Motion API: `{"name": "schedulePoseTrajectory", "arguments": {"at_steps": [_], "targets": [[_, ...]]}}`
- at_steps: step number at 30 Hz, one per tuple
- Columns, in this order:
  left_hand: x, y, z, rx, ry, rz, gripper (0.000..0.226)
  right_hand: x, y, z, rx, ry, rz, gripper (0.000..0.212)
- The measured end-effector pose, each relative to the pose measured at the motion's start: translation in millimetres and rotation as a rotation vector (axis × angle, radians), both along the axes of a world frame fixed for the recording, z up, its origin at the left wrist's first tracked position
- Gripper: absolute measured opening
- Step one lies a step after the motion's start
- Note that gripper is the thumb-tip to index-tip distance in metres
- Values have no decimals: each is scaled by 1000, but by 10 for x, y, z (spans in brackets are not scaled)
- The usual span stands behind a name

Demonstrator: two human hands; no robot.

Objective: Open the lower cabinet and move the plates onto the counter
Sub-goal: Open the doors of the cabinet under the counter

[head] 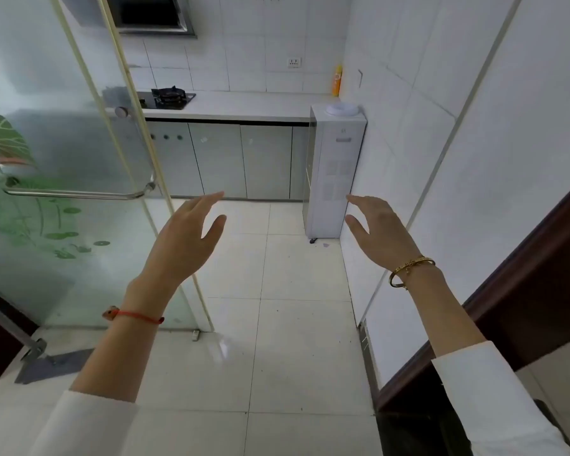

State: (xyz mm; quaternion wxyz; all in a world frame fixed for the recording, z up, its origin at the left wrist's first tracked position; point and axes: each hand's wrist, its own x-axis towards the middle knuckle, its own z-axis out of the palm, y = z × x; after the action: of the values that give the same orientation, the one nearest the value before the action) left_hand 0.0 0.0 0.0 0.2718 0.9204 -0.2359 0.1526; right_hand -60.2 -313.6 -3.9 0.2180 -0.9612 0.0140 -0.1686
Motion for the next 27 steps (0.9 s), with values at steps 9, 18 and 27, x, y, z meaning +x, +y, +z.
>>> {"name": "schedulePoseTrajectory", "arguments": {"at_steps": [9,18,27], "targets": [[106,-171,-164,-8,3,33,44,203,-137,-148,8,33,11,45],[674,-362,-376,-17,39,47,44,749,-284,-388,26,67,3,44],[2106,-575,-511,-55,75,57,44,2164,-450,-471,52,107,7,43]]}}
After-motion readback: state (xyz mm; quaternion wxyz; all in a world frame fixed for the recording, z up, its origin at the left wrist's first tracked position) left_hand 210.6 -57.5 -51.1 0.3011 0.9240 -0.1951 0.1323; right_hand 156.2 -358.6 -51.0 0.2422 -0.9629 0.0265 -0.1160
